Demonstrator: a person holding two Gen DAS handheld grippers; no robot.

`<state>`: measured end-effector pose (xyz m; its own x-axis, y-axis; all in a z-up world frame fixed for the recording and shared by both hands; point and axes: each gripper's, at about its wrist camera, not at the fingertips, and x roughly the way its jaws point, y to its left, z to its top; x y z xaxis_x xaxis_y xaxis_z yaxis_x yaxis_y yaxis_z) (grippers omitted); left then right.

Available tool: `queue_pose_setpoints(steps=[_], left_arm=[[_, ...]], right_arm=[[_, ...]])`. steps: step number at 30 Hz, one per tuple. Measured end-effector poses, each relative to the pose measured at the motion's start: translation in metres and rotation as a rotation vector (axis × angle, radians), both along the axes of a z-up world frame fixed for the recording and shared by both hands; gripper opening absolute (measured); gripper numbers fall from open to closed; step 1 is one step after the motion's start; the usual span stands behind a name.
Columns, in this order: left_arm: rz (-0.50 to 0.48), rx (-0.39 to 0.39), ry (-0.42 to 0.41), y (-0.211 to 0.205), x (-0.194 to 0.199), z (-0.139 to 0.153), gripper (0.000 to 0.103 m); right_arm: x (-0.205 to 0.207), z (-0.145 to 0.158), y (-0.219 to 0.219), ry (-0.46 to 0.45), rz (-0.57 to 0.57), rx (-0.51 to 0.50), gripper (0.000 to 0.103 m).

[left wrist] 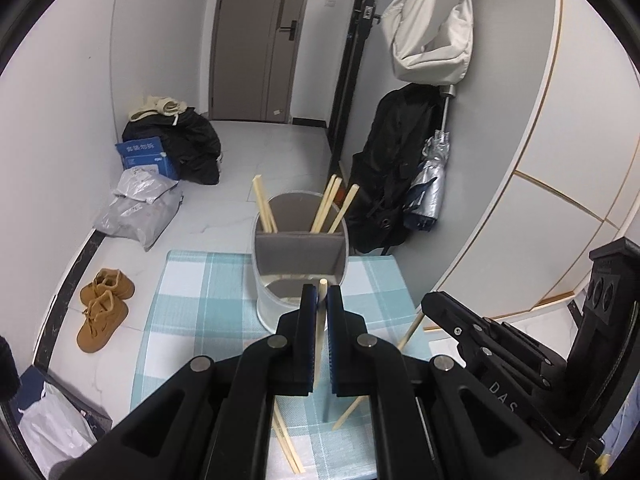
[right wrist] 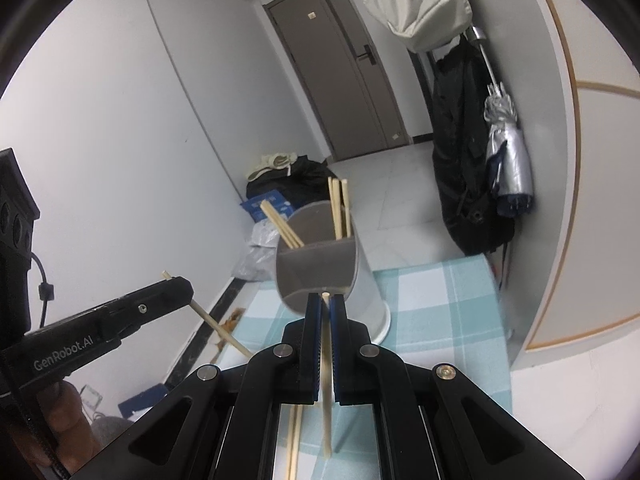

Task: Organize utensils
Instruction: 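Carry both held chopsticks up over the white holder, then lower both chopsticks into the holder and open both grippers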

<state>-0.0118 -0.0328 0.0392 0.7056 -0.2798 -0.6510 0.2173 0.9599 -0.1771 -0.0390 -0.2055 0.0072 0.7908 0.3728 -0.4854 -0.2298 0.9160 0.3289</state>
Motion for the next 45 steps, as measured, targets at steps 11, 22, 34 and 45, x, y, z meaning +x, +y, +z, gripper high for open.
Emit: queue_pose_setpoints(steps=[11, 22, 34, 45], left_arm=[[-0.001, -0.051, -0.022, 0.002, 0.023, 0.033, 0.001], [0.024, -0.085, -0.094, 0.014, 0.058, 0.081, 0.001], [0.042, -0.064, -0.096, 0.025, 0.112, 0.079, 0.001], [0.017, -0.075, -0.043, 0.035, 0.143, 0.043, 0.001]], right_arm=[[0.024, 0.055, 0.001, -0.042, -0.013, 0.024, 0.003], [0.071, 0.112, 0.009, -0.105, 0.010, 0.019, 0.004], [0.125, 0.135, 0.026, -0.169, 0.028, -0.021, 0.004], [0.163, 0.113, 0.036, -0.183, 0.030, -0.063, 0.004]])
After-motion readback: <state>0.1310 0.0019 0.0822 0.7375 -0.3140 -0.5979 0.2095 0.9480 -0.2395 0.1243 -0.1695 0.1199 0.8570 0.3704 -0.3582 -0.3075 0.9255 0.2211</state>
